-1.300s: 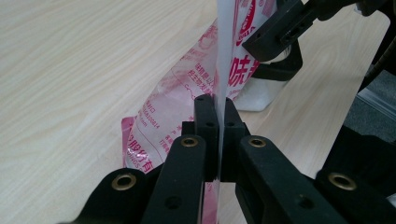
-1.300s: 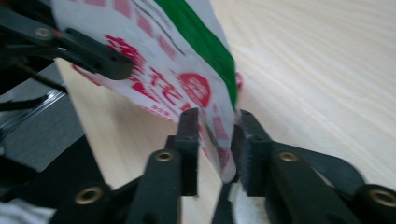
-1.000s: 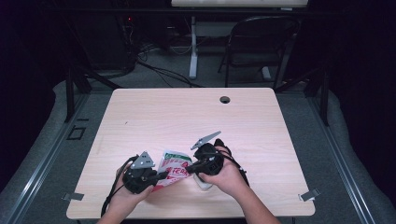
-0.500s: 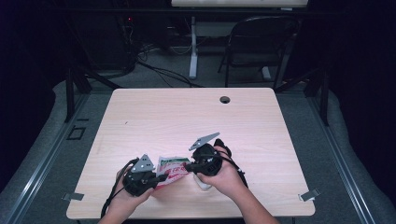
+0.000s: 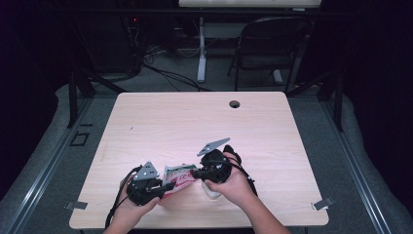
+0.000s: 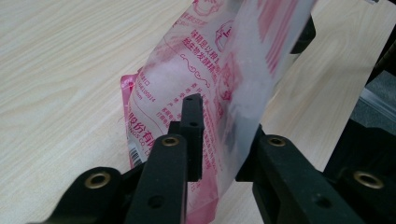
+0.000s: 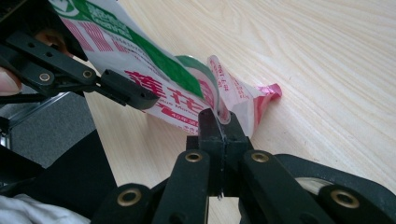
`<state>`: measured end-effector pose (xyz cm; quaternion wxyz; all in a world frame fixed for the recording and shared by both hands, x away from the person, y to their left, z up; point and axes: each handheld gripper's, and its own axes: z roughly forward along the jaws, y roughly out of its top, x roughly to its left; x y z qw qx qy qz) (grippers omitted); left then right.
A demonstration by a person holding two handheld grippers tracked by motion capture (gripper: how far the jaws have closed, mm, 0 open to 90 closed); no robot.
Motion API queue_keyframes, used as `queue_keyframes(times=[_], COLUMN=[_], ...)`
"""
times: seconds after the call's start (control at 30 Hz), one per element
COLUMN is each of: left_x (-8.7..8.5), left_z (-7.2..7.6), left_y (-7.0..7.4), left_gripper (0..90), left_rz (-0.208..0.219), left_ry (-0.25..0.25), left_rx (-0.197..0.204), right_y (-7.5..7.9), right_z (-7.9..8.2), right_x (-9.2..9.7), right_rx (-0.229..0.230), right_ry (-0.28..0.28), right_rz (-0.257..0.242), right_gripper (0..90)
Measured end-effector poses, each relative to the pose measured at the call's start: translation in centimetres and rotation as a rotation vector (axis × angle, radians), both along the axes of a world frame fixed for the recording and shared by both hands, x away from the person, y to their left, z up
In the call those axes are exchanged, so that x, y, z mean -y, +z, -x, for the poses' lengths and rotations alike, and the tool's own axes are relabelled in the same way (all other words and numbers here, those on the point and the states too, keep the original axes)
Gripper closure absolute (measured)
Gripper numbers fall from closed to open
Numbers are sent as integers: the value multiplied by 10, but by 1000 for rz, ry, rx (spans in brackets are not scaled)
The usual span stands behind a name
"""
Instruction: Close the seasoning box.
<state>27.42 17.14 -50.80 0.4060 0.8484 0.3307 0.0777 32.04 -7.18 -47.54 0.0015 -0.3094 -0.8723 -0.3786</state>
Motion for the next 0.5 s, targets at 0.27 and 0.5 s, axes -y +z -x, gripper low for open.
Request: queue_keyframes(times=[0.27,0.5], left_x=[-3,0], left_z=[0,2], left_y=[-11,-26], left_gripper=[589,525], left_rz=[9,-24], left_ry=[36,28], left_rx=[14,6], right_y=[1,2], right_z=[-1,-1], right_x=[-1,-2], right_rx=[0,3], right_ry=[1,0], right_rz=[-4,2], right_gripper=[900,900])
